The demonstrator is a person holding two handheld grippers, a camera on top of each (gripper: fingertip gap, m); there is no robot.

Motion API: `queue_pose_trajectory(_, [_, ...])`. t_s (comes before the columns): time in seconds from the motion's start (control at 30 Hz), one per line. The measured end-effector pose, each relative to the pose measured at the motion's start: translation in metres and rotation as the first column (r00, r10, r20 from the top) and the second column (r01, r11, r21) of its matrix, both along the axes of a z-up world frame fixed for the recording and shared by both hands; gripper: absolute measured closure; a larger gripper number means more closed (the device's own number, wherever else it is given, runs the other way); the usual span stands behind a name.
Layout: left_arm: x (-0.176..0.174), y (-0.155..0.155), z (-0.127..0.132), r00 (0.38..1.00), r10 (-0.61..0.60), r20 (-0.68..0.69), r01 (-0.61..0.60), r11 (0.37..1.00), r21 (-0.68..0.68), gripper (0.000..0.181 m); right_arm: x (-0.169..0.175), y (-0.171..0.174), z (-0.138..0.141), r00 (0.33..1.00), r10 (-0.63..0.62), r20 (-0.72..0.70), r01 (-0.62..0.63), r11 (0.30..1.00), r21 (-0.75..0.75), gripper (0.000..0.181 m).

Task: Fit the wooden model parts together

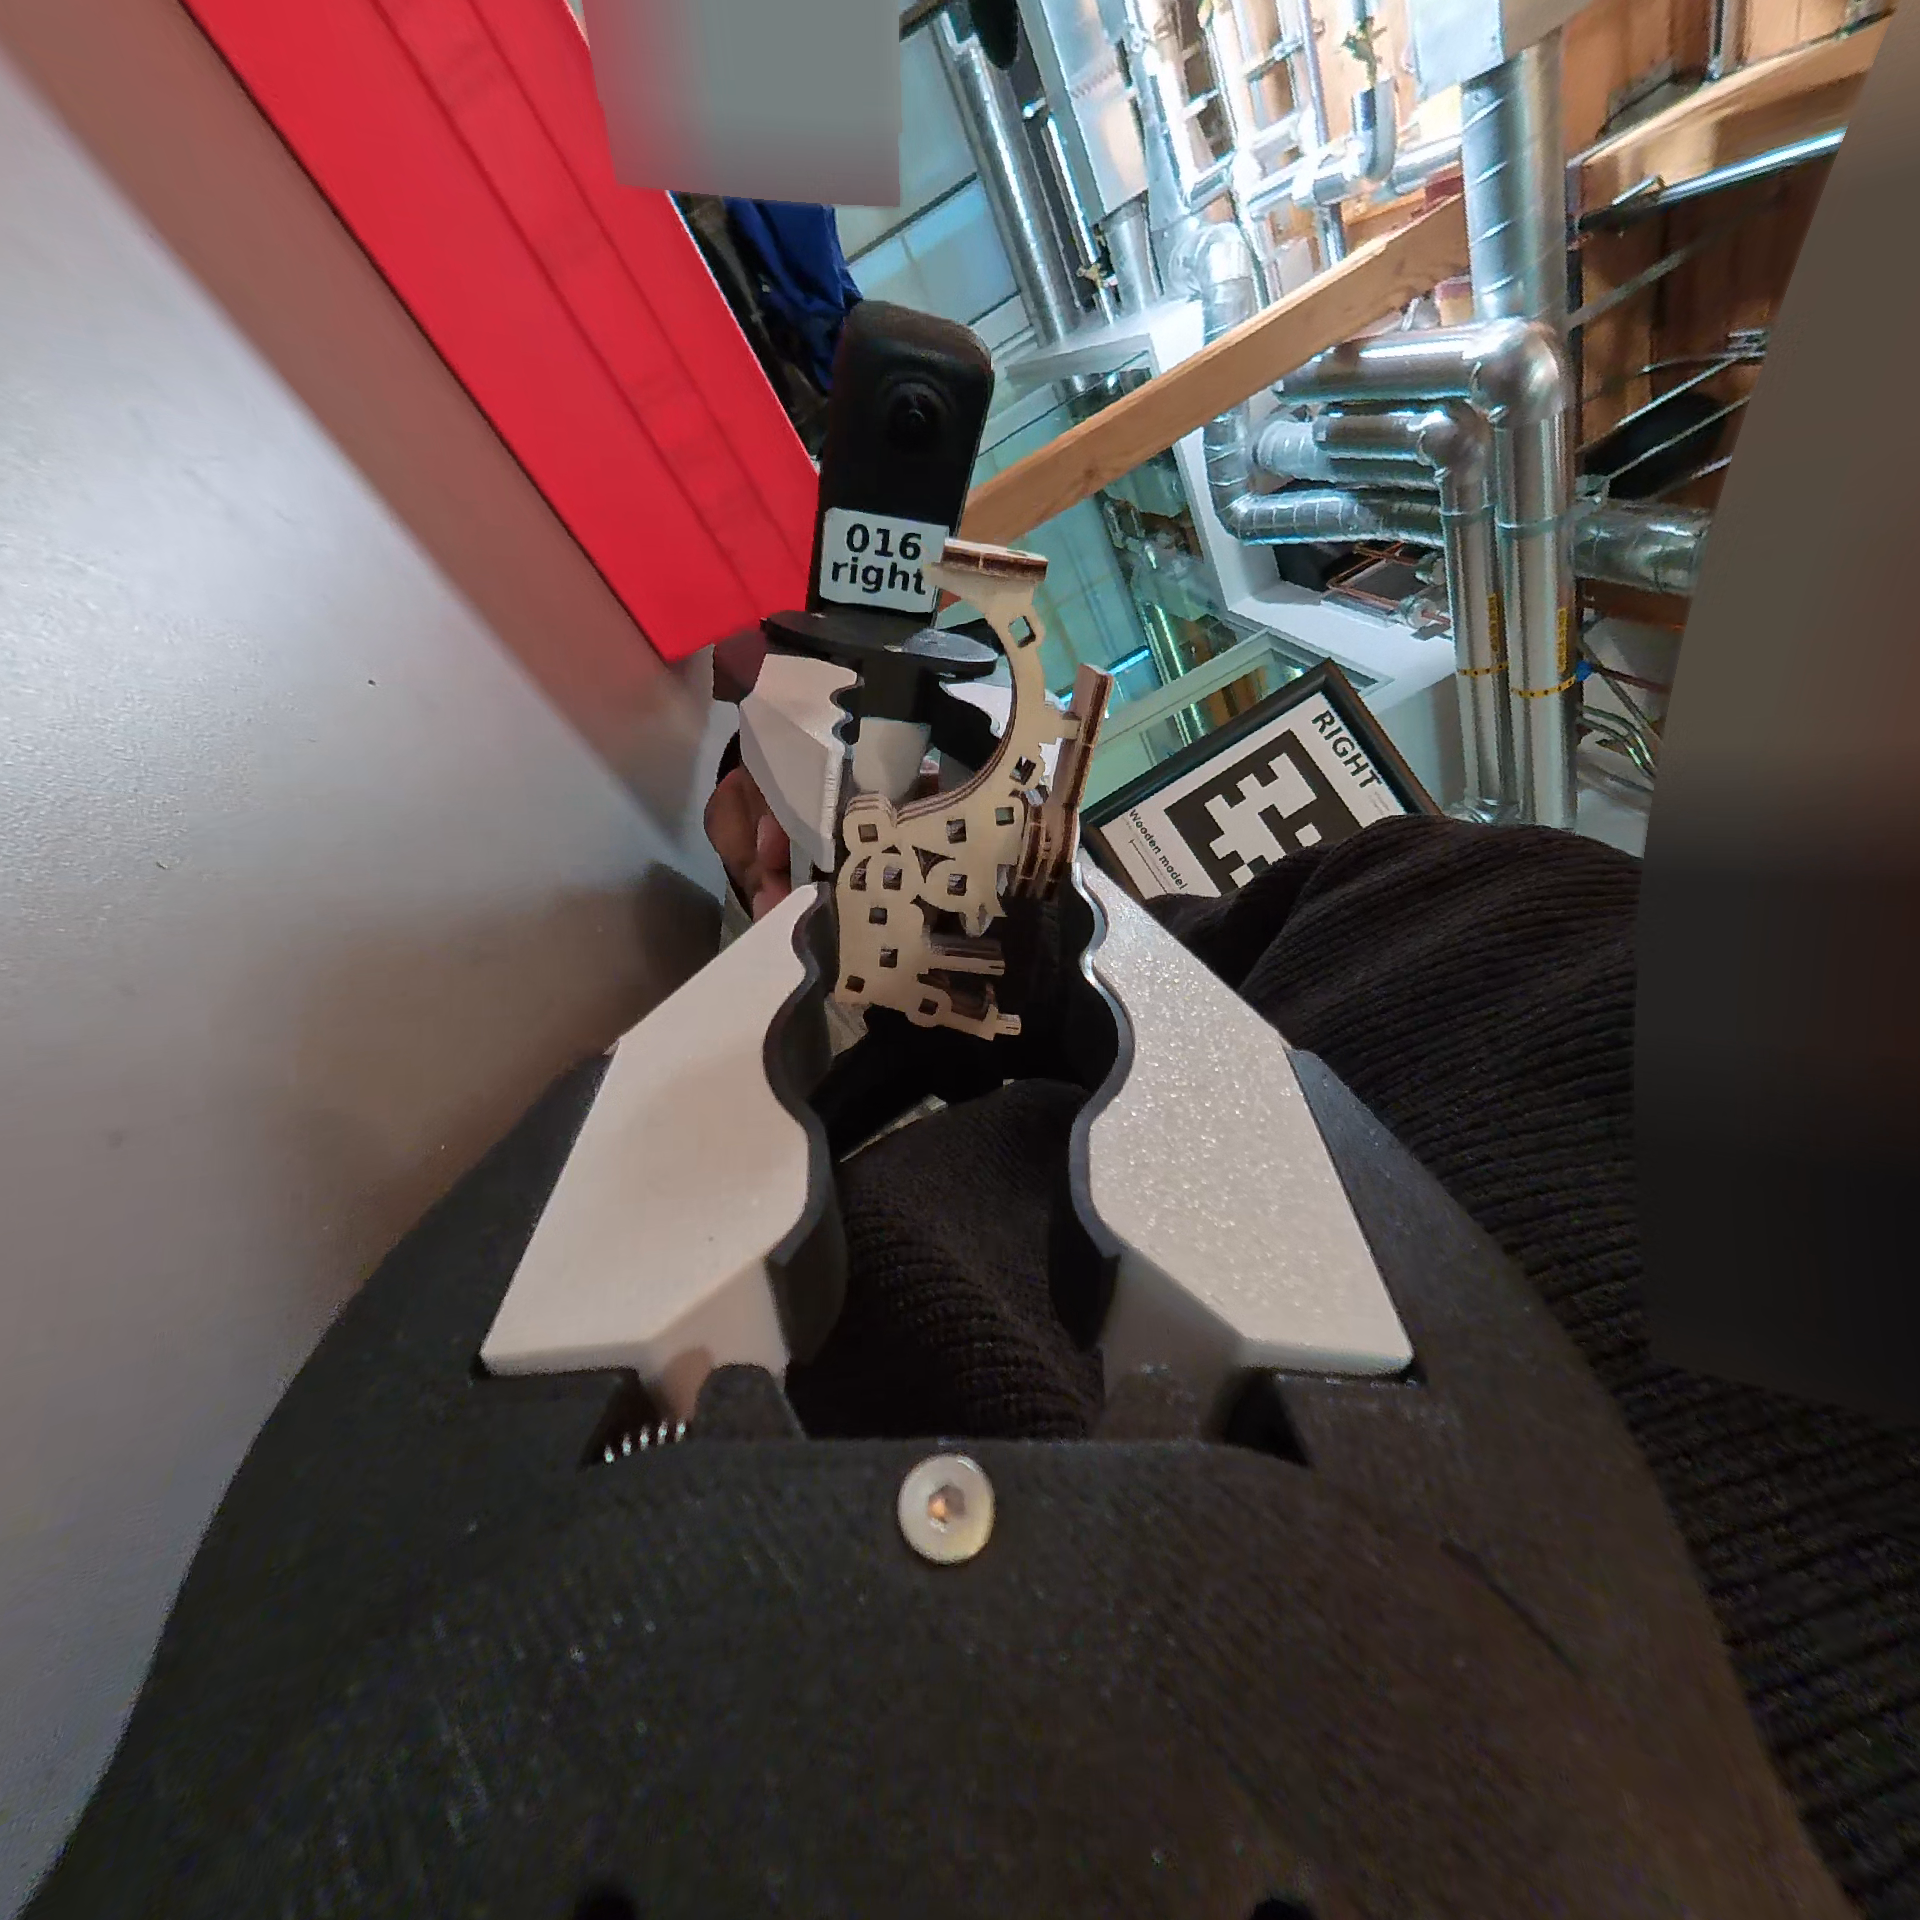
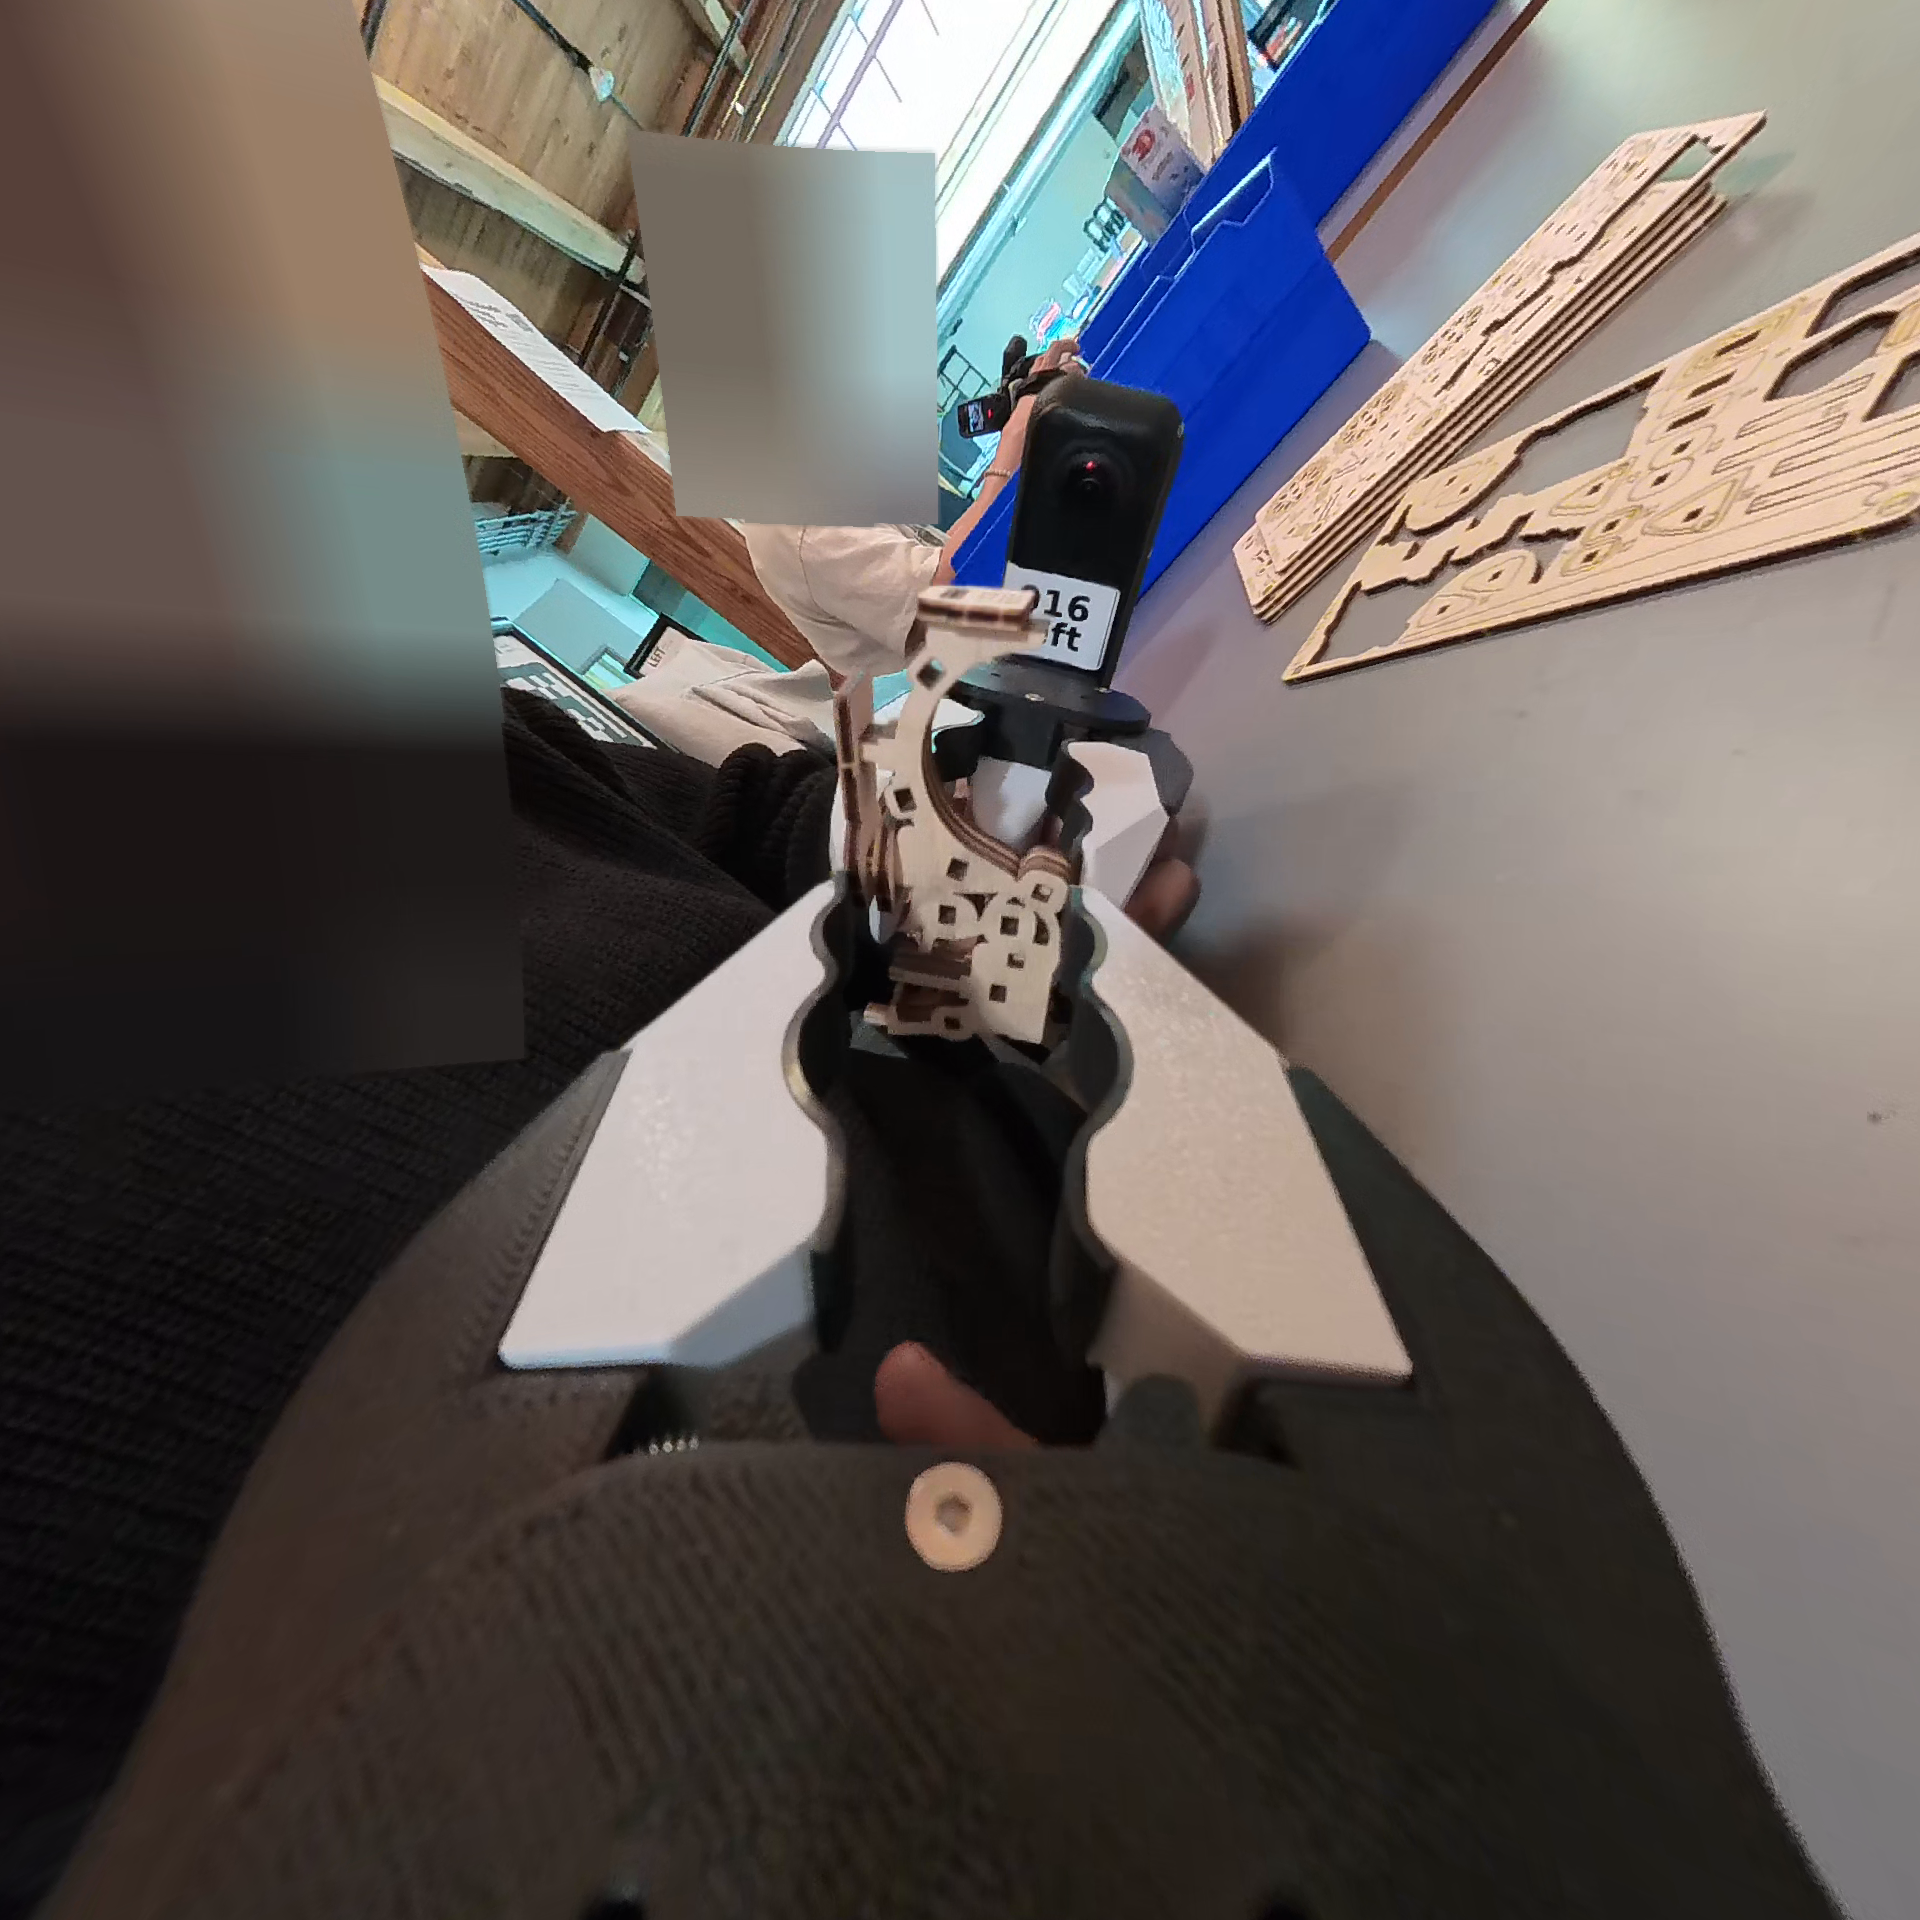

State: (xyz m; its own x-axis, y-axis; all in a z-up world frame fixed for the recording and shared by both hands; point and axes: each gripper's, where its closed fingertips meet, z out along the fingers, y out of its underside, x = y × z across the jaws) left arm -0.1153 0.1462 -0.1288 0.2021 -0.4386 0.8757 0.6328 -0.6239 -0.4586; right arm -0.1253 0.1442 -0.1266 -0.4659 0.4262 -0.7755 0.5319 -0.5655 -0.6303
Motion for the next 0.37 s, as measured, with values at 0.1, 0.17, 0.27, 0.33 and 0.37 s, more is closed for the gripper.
queue_pose_trajectory(0.1, [0.0008, -0.0002, -0.0002, 1.000, -0.007, 0.006, 0.007, 1.000, -0.004, 0.140, 0.0011, -0.0003, -0.0011, 1.000, 0.007, 0.006, -0.007, 1.000, 0.011, 0.143])
queue_pose_trajectory(0.17, [0.0002, 0.0004, -0.0002, 1.000, -0.008, 0.018, 0.008, 1.000, -0.010, 0.139, 0.0003, 0.0008, -0.0014, 1.000, 0.003, 0.017, -0.003, 1.000, -0.007, 0.143])
queue_pose_trajectory(0.27, [-0.0039, 0.0041, -0.0029, 0.999, 0.004, 0.037, -0.003, 0.999, -0.039, 0.138, -0.0038, 0.0050, -0.0042, 0.997, -0.001, 0.074, 0.009, 0.994, -0.106, 0.143])
queue_pose_trajectory(0.33, [-0.0064, 0.0052, -0.0024, 0.997, 0.005, 0.080, -0.001, 0.999, -0.054, 0.139, -0.0054, 0.0071, -0.0046, 0.994, 0.005, 0.109, 0.016, 0.981, -0.194, 0.143])
queue_pose_trajectory(0.37, [-0.0067, 0.0056, -0.0028, 0.996, 0.006, 0.092, 0.000, 0.998, -0.063, 0.140, -0.0057, 0.0081, -0.0045, 0.993, 0.006, 0.120, 0.020, 0.975, -0.220, 0.143])
